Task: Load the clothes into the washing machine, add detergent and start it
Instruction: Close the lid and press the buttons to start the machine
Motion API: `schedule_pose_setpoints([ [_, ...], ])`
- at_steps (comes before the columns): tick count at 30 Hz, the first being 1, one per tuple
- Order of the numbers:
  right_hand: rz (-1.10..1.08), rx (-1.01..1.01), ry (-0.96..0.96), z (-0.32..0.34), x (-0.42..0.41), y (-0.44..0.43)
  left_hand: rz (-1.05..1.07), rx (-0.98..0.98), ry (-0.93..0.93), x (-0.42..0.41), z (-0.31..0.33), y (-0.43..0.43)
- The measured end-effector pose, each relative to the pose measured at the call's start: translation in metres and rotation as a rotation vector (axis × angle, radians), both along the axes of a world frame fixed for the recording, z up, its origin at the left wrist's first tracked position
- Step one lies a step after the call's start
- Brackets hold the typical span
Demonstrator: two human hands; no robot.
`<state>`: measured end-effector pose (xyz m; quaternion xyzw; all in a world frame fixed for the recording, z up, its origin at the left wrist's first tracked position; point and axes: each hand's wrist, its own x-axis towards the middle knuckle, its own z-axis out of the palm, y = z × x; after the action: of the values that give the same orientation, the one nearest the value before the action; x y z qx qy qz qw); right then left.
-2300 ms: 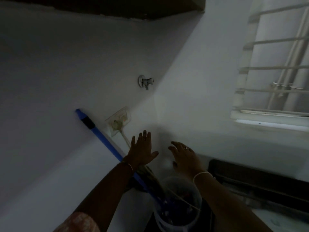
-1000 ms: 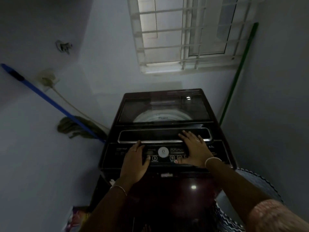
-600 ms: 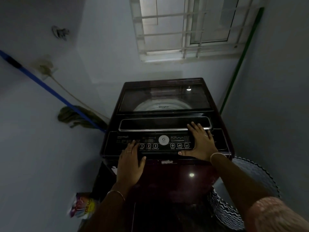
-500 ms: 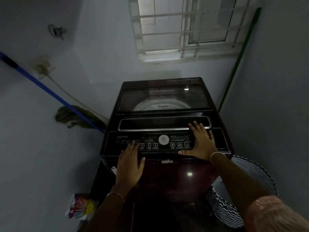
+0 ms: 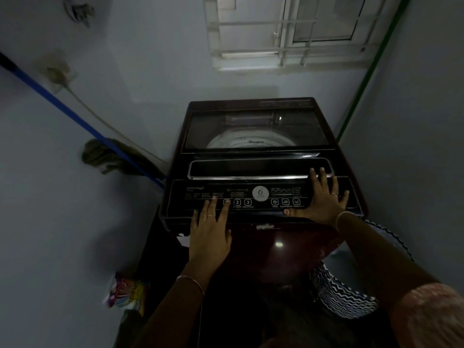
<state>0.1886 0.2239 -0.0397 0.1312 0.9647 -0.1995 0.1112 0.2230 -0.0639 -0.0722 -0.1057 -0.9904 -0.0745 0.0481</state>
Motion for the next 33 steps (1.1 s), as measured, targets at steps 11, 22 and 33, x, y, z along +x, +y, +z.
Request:
schedule_pose_setpoints([
  [11, 0.020, 0.005, -0.054, 0.006, 0.001, -0.003, 0.014, 0.006, 0.004, -0.002, -0.001, 0.003],
  [22, 0.030, -0.001, -0.058, 0.006, 0.002, -0.002, 0.020, -0.004, -0.013, 0.000, 0.005, 0.005],
  [33, 0.040, -0.005, -0.058, 0.007, 0.002, -0.001, 0.011, -0.109, -0.027, 0.001, 0.008, 0.012],
])
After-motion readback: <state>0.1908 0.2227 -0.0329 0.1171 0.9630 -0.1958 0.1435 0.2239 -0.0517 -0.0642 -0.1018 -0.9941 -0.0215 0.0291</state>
